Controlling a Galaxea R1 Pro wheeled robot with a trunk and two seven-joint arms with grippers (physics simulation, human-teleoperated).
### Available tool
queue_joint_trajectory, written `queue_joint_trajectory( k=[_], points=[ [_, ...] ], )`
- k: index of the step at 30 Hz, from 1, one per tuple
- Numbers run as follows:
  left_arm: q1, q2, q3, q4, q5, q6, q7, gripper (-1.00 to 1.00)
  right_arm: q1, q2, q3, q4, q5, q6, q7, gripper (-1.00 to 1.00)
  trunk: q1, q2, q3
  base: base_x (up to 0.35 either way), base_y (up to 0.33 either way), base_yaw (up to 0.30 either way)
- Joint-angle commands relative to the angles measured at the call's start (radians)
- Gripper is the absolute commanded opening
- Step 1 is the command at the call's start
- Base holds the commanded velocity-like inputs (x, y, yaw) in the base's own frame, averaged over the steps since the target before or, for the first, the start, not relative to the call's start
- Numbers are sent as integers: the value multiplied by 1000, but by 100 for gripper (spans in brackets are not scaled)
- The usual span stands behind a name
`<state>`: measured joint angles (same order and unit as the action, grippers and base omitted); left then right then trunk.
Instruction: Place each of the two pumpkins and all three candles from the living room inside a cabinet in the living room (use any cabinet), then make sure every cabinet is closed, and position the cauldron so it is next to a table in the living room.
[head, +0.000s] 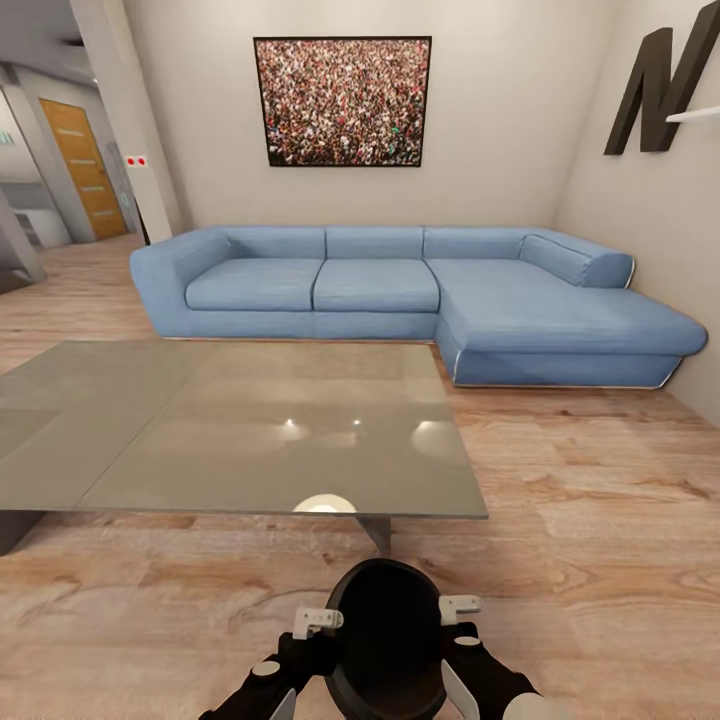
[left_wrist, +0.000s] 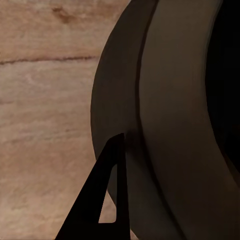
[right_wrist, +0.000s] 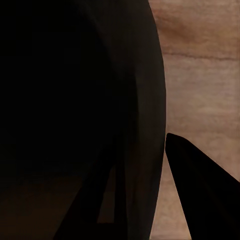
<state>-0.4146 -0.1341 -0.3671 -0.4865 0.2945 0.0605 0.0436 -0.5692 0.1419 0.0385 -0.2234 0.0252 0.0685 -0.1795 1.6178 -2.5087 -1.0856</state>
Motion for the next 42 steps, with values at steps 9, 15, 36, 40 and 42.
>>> queue_joint_trajectory(
  k=[9,15,36,40,42],
  points=[
    [-1,2,-9,-26,12,-26,-50,-100,0,-5,23,1,-17,4,-2,-100,0,0,-1,0,0,0],
    [-1,2,-9,-26,13,-31,-51,-100,0,-5,23,2,-17,-13,-3,-100,0,0,-1,0,0,0],
    [-1,3,-9,-25,13,-33,-51,-100,0,-5,23,2,-18,-57,-4,-100,0,0,-1,0,0,0],
    [-1,4,-9,-26,13,-33,-51,-100,0,-5,23,2,-18,-56,-6,-100,0,0,-1,0,0,0],
    [-1,4,-9,-26,13,-33,-51,-100,0,-5,23,2,-18,-53,-6,-100,0,0,-1,0,0,0]
  ],
)
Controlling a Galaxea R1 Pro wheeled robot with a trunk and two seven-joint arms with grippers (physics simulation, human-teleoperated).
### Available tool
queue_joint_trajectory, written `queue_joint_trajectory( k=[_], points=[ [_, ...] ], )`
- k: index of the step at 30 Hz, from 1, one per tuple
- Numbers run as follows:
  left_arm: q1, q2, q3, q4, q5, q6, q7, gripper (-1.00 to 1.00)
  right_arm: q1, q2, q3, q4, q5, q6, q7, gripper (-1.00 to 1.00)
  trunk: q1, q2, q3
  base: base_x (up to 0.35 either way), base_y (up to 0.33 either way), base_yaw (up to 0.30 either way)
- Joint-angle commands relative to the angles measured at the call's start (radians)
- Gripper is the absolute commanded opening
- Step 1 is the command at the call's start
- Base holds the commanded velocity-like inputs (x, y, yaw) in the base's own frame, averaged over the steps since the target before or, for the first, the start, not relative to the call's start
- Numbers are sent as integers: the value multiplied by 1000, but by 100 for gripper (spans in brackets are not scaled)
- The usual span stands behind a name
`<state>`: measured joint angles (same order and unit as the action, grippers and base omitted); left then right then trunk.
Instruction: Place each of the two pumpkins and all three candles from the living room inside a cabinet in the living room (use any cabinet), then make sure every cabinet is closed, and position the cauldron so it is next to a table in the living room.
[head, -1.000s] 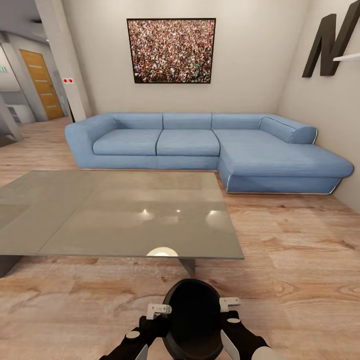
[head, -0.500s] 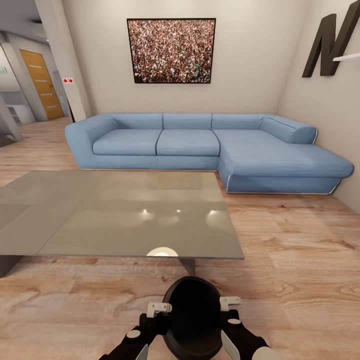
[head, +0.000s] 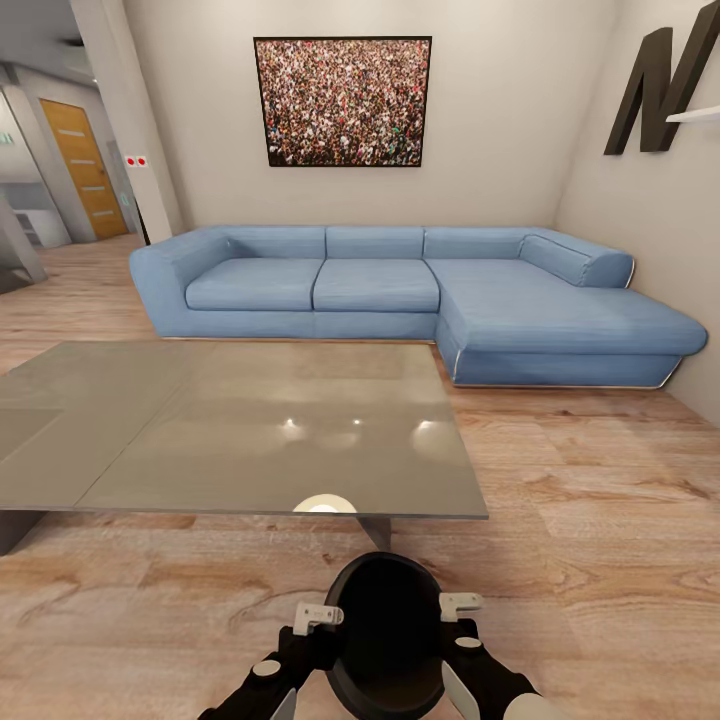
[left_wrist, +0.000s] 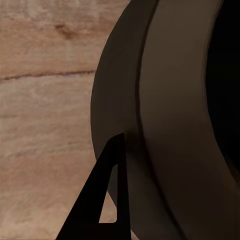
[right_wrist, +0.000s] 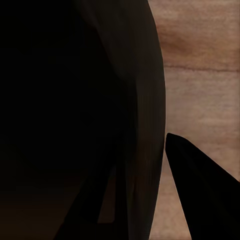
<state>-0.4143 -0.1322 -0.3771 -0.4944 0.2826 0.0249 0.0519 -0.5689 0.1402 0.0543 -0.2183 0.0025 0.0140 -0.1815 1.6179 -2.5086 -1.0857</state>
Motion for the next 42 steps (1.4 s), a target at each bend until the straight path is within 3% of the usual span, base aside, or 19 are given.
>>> queue_joint_trajectory(
  k=[1,35,42],
  points=[
    [-1,2,1,-18,25,3,-59,-100,0,-4,7,-3,5,0,-4,-100,0,0,-1,0,0,0],
    [-1,2,0,-18,26,0,-55,-100,0,-4,7,-4,5,-2,-3,-100,0,0,-1,34,0,0],
    [-1,2,1,-18,26,0,-55,-100,0,-4,7,-4,5,-2,-3,-100,2,-2,-20,0,0,0]
  ],
)
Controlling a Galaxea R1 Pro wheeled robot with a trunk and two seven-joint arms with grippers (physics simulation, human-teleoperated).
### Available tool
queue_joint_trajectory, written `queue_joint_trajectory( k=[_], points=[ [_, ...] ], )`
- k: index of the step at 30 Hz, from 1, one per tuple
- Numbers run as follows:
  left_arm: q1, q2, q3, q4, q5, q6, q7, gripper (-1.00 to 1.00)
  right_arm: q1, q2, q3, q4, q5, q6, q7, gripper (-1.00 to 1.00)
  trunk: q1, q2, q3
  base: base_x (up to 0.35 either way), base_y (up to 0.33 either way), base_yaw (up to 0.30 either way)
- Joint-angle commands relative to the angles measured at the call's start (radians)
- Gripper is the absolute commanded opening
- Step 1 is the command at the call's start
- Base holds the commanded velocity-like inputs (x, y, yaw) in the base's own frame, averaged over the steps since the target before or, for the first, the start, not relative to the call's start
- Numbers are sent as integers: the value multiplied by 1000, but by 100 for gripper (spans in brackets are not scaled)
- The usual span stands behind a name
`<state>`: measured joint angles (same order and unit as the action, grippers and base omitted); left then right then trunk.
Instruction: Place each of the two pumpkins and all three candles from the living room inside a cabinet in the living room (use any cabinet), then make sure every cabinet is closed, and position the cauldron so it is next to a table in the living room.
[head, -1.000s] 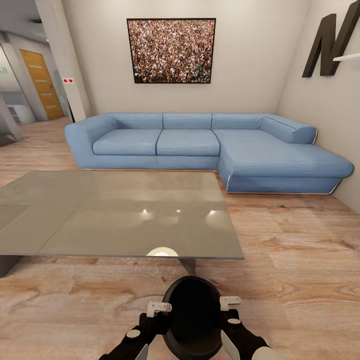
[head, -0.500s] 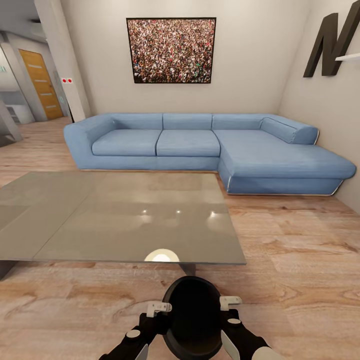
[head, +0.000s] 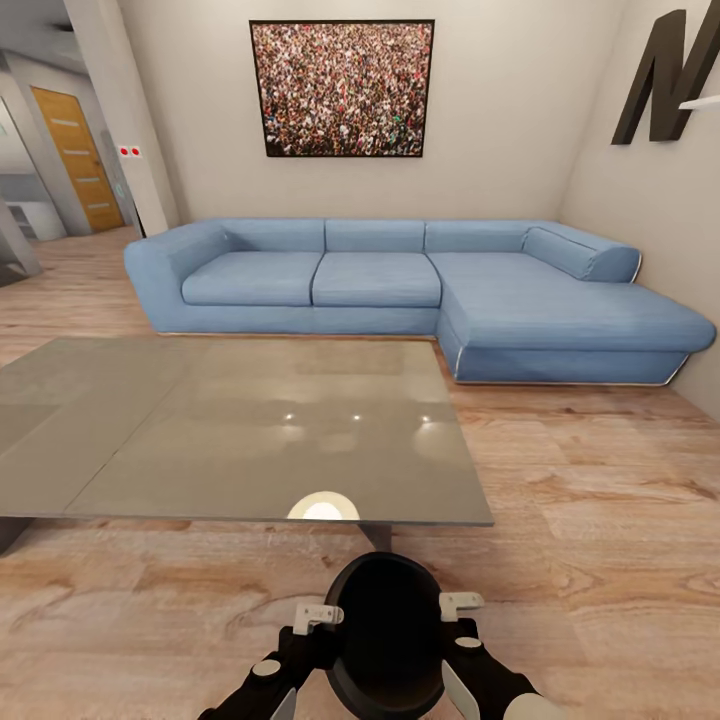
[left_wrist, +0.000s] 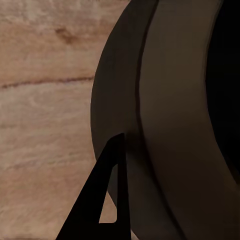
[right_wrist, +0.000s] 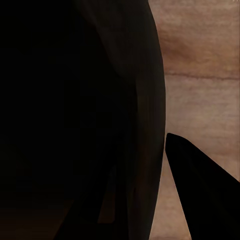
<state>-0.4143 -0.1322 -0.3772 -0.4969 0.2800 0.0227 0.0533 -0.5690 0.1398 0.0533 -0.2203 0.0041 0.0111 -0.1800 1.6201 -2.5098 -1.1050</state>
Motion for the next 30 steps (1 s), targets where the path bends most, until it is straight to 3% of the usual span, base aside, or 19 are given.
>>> queue_joint_trajectory(
  k=[1,8,24,25,26,30],
  points=[
    [-1,2,1,-15,28,2,-56,-100,0,-3,8,-2,4,1,-4,-100,0,0,-1,0,0,0],
    [-1,2,1,-15,28,2,-55,-100,0,-3,8,-1,4,0,-4,-100,2,-2,-20,0,0,0],
    [-1,2,0,-15,30,-40,-49,-100,0,-3,7,1,4,-26,-7,-100,2,-2,-20,0,0,0],
    [-1,2,0,-15,30,-40,-49,-100,0,-3,7,1,4,-25,-7,100,2,-2,-20,0,0,0],
    [-1,3,0,-15,30,-40,-49,100,0,-3,8,3,4,-24,-7,100,2,-2,-20,0,0,0],
    [-1,5,0,-15,30,-40,-49,100,0,-3,8,5,4,-21,-6,100,2,-2,-20,0,0,0]
  ],
)
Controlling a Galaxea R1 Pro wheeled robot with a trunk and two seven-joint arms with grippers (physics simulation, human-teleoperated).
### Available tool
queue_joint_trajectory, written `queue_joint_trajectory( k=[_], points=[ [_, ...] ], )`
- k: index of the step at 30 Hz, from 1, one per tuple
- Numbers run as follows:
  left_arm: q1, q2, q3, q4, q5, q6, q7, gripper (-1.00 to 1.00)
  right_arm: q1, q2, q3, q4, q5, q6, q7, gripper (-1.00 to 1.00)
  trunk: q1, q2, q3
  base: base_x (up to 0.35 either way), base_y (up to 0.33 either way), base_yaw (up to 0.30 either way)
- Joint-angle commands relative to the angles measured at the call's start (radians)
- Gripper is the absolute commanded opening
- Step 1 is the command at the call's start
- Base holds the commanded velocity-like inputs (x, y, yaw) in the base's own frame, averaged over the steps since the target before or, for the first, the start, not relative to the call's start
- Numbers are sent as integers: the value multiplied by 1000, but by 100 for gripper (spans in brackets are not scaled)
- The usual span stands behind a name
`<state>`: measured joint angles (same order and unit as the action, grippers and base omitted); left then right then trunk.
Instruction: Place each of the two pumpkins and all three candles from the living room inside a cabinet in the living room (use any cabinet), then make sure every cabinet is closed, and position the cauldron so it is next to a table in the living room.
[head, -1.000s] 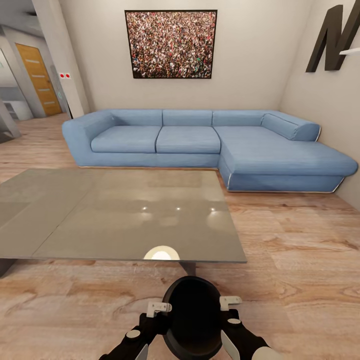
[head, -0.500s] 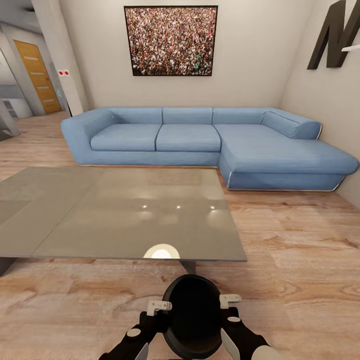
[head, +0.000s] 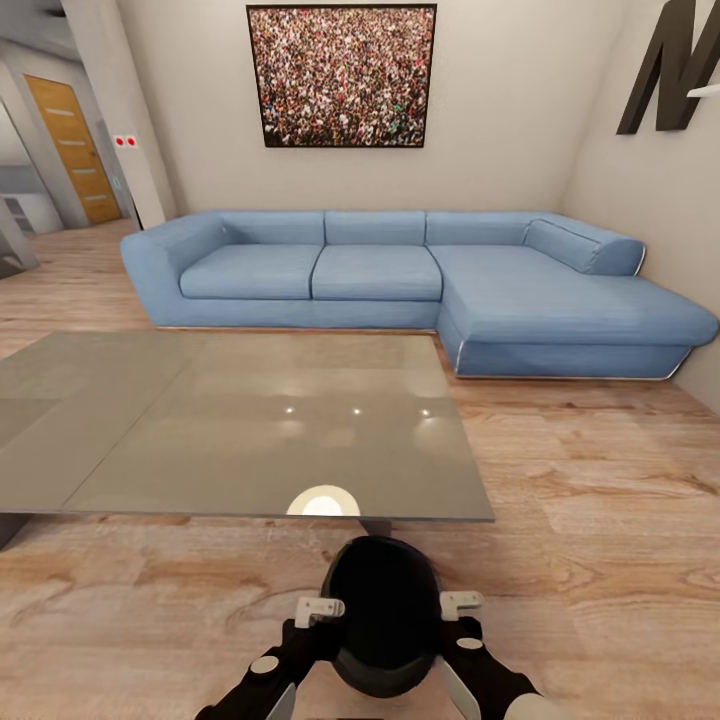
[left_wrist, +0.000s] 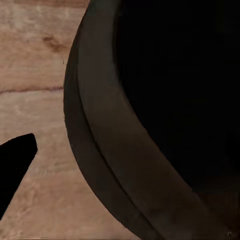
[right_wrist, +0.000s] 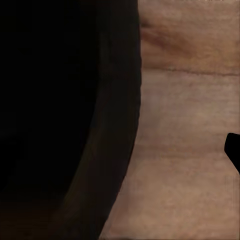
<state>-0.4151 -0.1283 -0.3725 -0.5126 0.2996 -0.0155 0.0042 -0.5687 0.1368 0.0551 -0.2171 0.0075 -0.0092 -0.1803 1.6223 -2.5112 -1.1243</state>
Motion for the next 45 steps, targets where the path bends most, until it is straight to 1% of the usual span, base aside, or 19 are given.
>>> queue_joint_trajectory(
  k=[1,19,45],
  points=[
    [-1,1,-4,0,10,-2,0,100,0,0,6,2,0,-1,-6,100,0,0,-1,0,0,0],
    [-1,0,-3,0,11,4,-8,100,0,0,6,2,0,0,-5,100,0,0,-1,0,0,0],
    [-1,-2,6,1,16,19,0,100,0,0,6,4,0,1,-5,100,-12,6,100,0,0,0]
  ],
)
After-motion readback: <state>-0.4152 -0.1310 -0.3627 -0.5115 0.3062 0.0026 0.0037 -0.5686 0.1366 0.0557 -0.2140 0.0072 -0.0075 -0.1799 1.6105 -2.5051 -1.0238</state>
